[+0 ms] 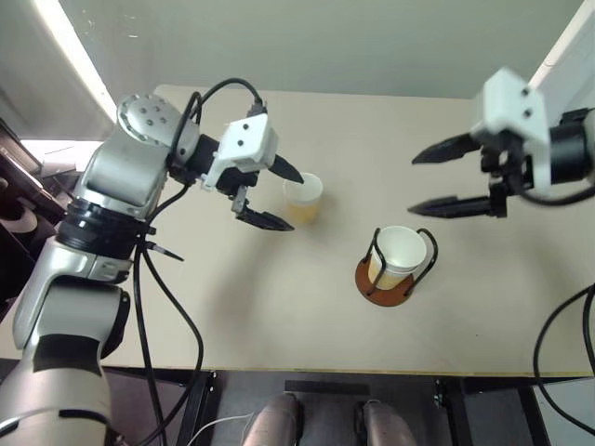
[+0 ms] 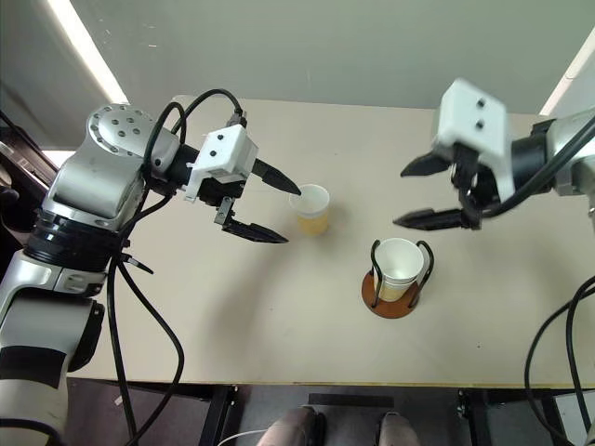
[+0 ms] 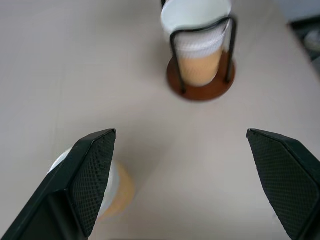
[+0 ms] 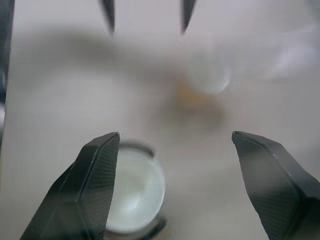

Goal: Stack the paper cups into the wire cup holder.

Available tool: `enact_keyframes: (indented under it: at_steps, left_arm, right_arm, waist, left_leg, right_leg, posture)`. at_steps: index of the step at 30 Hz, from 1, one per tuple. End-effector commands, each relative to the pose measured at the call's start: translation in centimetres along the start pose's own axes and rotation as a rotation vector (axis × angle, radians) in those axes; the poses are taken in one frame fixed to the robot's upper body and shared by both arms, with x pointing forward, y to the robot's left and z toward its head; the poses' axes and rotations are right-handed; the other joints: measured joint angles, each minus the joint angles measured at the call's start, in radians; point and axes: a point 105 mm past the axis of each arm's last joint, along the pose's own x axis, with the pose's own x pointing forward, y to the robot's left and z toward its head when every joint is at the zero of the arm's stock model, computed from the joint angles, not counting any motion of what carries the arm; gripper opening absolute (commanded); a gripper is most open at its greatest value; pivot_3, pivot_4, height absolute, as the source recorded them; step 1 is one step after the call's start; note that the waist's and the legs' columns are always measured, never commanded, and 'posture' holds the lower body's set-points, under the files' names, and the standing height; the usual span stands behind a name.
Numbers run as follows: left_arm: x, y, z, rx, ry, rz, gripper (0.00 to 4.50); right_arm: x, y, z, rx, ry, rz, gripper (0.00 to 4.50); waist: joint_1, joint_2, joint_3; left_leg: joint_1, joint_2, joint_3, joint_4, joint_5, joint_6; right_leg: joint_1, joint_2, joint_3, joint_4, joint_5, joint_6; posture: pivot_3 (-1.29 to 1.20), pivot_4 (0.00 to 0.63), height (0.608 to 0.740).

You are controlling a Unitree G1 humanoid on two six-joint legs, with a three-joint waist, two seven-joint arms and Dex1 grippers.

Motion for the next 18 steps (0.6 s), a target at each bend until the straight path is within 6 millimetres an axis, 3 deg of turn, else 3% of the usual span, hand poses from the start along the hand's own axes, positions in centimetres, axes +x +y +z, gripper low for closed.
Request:
enact_keyframes:
  at_steps: [1,9,18]
  left_arm:
    - [0.6,1.2,-1.0,0.046,0.097,0.067,4.50]
    - [2.8,2.7,-3.3,0.172,0.262,0.090,4.50]
    - [4.9,3.5,-2.4,0.270,0.271,0.050,4.50]
  right_arm:
    - [-1.3,0.7,1.6,0.032,-0.083,0.000,3.70]
    - [-1.5,1.7,2.5,0.087,-0.165,0.025,3.70]
    - [-1.8,2.1,2.2,0.124,-0.146,0.026,3.70]
  waist:
    - [0.002,0.000,0.000]
    - [0.001,0.000,0.000]
    - [0.007,0.000,0.000]
  left_leg:
    - [0.000,0.000,0.000,0.000,0.000,0.000]
    - [0.000,0.000,0.000,0.000,0.000,0.000]
    - [-0.001,0.000,0.000,0.000,0.000,0.000]
  right_leg:
    - [0.000,0.000,0.000,0.000,0.000,0.000]
    - [-0.001,0.000,0.000,0.000,0.000,0.000]
    - [-0.002,0.000,0.000,0.000,0.000,0.000]
  posture:
    - [0.00,0.150,0.740]
    - [0.00,0.150,0.740]
    - [0.00,0.150,0.740]
